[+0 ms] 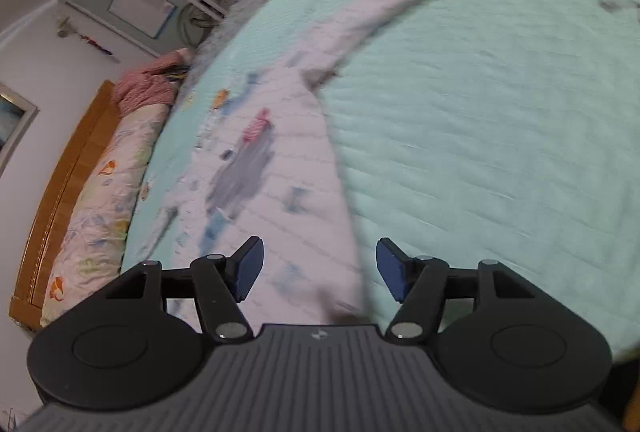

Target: Fold clothes

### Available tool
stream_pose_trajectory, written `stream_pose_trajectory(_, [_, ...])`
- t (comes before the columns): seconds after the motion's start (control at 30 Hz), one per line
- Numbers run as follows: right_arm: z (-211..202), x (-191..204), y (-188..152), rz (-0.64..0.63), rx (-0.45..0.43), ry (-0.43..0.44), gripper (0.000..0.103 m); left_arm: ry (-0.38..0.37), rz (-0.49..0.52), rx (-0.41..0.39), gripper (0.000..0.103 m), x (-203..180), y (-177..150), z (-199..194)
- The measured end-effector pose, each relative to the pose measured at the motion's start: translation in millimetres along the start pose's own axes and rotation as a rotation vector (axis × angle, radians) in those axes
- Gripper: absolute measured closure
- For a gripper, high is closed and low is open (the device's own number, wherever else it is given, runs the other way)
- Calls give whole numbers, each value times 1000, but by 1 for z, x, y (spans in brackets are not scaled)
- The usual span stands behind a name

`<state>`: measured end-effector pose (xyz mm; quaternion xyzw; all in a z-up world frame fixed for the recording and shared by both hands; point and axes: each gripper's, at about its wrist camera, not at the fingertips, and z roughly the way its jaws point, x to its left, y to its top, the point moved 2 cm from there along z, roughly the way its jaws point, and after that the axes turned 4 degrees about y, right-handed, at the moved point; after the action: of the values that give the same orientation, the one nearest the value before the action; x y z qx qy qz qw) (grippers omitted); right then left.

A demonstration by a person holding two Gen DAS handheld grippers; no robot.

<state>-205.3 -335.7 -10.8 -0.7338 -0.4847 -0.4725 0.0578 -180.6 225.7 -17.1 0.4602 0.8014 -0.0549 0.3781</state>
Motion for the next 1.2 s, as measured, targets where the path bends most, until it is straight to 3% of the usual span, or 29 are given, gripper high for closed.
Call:
stream_pose_trajectory(0.3, [32, -11, -3, 48, 66, 125, 40, 39, -46, -12, 50, -4, -11, -6])
stream_pose_trajectory(0.37, [29, -13, -7, 55, 75, 126, 54, 36, -96, -16, 50, -1, -13, -9])
stream_pose_trajectory(0.43, [28, -15, -10, 58, 91, 117, 82, 28, -135, -16, 50, 2, -16, -13])
stream_pose_trajectory(0.5, [28, -17, -16, 54, 104, 106, 97, 21, -152, -9, 50, 4, -20, -14])
stream_pose_trajectory(0.67, [21, -15, -25, 73, 80, 138, 97, 18, -190, -1, 48, 6, -23, -11])
stream_pose_trajectory(0.97, [-4, -9, -1, 244, -40, 302, 97, -127, -358, 68, 44, 12, -29, 10])
stream_pose_trajectory(1.2, [-7, -12, 17, 249, -87, 280, 97, -165, -417, 70, 45, 19, -33, 10])
